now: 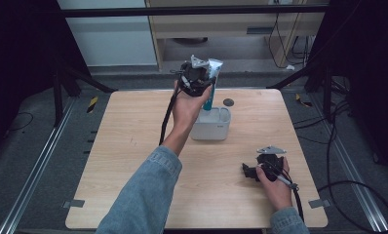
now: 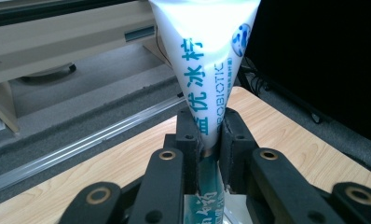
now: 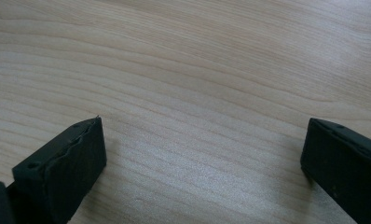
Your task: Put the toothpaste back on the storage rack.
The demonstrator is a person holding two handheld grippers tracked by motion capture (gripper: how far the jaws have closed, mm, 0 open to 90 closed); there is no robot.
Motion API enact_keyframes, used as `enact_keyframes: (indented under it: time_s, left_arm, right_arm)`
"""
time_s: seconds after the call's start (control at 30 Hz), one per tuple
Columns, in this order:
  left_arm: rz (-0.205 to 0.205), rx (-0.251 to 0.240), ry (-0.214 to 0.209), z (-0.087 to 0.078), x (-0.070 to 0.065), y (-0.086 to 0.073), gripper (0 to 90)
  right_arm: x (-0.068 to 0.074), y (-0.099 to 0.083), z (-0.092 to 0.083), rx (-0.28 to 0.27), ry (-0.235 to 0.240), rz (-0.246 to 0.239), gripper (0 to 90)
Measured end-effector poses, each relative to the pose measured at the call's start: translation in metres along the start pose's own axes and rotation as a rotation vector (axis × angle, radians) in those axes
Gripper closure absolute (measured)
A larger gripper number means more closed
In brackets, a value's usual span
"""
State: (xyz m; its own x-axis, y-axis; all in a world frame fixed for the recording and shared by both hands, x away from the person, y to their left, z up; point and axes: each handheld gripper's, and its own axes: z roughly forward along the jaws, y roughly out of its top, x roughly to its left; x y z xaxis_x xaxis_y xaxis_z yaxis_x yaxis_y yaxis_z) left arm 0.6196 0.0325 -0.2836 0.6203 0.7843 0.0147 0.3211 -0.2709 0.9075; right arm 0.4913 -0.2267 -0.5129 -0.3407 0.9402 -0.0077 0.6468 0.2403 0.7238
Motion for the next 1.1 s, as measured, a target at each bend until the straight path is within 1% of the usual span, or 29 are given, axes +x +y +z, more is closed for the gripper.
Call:
enact_keyframes:
  time_s: [0.17,0.2,0.23,0.33,0.37,0.4,0.57,0.63,0.7,0.73,0.8,0.87,0.97,1.1]
  left_arm:
    - [0.007,-0.006,0.000,0.002,-0.003,-0.001,79.2]
    - [0.007,-0.011,0.001,0.002,-0.003,-0.001,79.2]
    - [0.006,-0.012,0.000,0.003,-0.004,-0.002,79.2]
    - [0.010,-0.010,-0.005,0.004,-0.004,-0.003,79.1]
    - [0.008,-0.010,-0.006,0.004,-0.004,-0.003,79.2]
    - [-0.005,-0.016,-0.010,0.006,-0.004,-0.004,79.2]
    - [-0.001,-0.020,-0.013,0.008,-0.006,-0.007,79.2]
    - [-0.005,-0.025,-0.018,0.009,-0.008,-0.008,79.2]
    - [0.001,-0.027,-0.018,0.009,-0.009,-0.009,79.2]
    - [0.010,-0.023,-0.018,0.010,-0.009,-0.011,79.1]
    - [0.014,-0.021,-0.017,0.010,-0.009,-0.011,79.1]
    - [0.027,-0.013,-0.003,0.012,-0.007,-0.014,79.1]
    - [0.014,-0.017,-0.006,0.014,-0.005,-0.018,79.1]
    - [0.013,-0.021,-0.010,0.017,-0.004,-0.021,79.1]
  right_arm:
    - [0.000,0.000,0.000,0.001,0.001,-0.005,0.4]
    - [0.000,0.000,0.000,-0.001,0.003,0.001,0.4]
    - [0.000,0.000,0.000,0.001,0.001,-0.005,0.4]
    - [0.000,0.000,0.000,0.002,0.001,-0.005,0.4]
    - [0.000,0.000,0.000,0.002,0.001,-0.005,0.4]
    - [-0.001,0.000,0.000,0.003,0.001,-0.006,0.4]
    - [0.000,0.000,0.000,0.004,0.000,-0.004,0.4]
    - [0.000,0.000,0.000,0.004,0.000,-0.004,0.4]
    - [0.000,0.000,0.000,0.003,0.001,-0.005,0.4]
    - [0.000,0.000,0.000,0.003,0.001,-0.005,0.4]
    - [0.000,0.000,0.000,0.003,0.000,-0.002,0.4]
    - [0.000,0.000,0.000,0.004,0.000,-0.005,0.4]
    - [0.000,0.000,0.000,0.003,0.001,-0.001,0.4]
    - [0.000,0.000,0.000,0.004,0.000,-0.004,0.3]
